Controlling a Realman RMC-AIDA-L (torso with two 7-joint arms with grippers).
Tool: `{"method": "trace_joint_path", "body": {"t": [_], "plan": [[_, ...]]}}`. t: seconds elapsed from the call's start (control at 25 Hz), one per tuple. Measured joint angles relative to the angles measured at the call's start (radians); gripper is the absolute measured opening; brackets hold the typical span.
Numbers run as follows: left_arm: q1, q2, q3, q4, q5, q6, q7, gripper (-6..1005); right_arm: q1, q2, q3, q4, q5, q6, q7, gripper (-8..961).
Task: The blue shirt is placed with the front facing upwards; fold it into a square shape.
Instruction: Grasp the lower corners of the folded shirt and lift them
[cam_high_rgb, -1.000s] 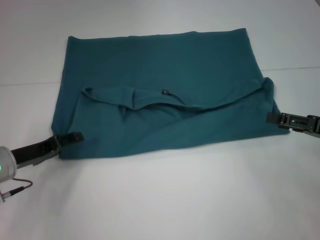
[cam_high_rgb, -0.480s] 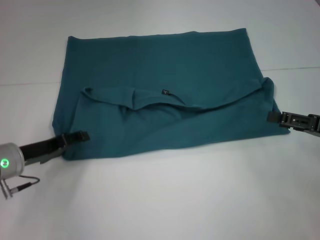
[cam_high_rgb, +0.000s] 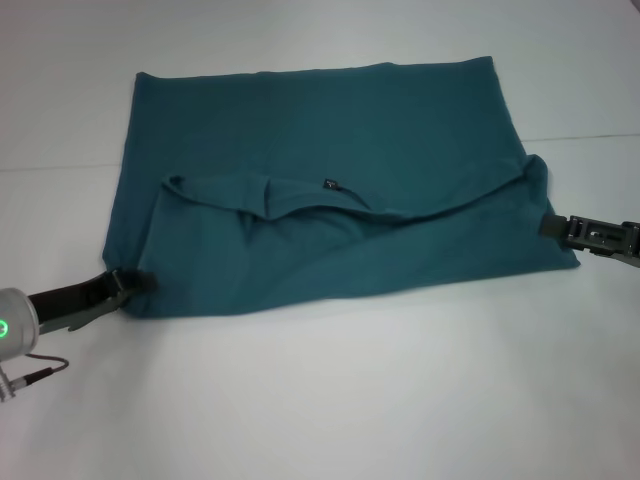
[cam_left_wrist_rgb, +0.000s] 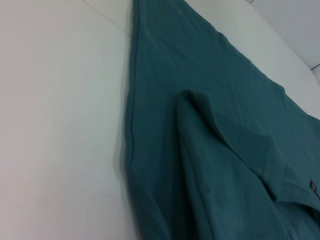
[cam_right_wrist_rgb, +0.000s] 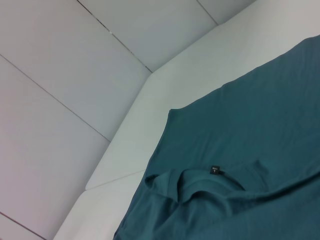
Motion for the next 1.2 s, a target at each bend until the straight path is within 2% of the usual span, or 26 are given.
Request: {"method": "trace_joint_path", "body": {"t": [0.24,0.48,0.6,0.64,0.88,1.08,1.2], "plan": [[0.005,-0.001,-0.007,0.001,0.006,0.005,0.0,153,-0.001,0.0,0.0,0.0,0.0,0.0,0.0,916],[0.003,0.004,-0.008,0.001,0.01,0.031,-0.012,25,-0.002,0.0,0.0,0.0,0.0,0.0,0.0,917],[0.0,0.011,-0.015,0.001,0.013,0.058,-0.024,25,-0.002,0.0,0.0,0.0,-0.001,0.0,0.0,917],[-0.001,0.024,-0.056,0.001,0.014,0.119,-0.037,25,-0.002,0.0,0.0,0.001,-0.001,0.0,0.0,916],[0.014,0.044,-0.185,0.011,0.014,0.254,-0.026,25,-0.002,0.0,0.0,0.007,-0.003,0.001,0.0,916],[0.026,0.048,-0.207,0.024,0.013,0.275,-0.026,25,-0.002,-0.001,-0.002,0.009,-0.008,0.006,-0.001,917],[0.024,0.048,-0.201,0.021,0.015,0.265,-0.027,25,0.009,-0.016,-0.005,0.009,-0.05,0.008,0.017,917]]}}
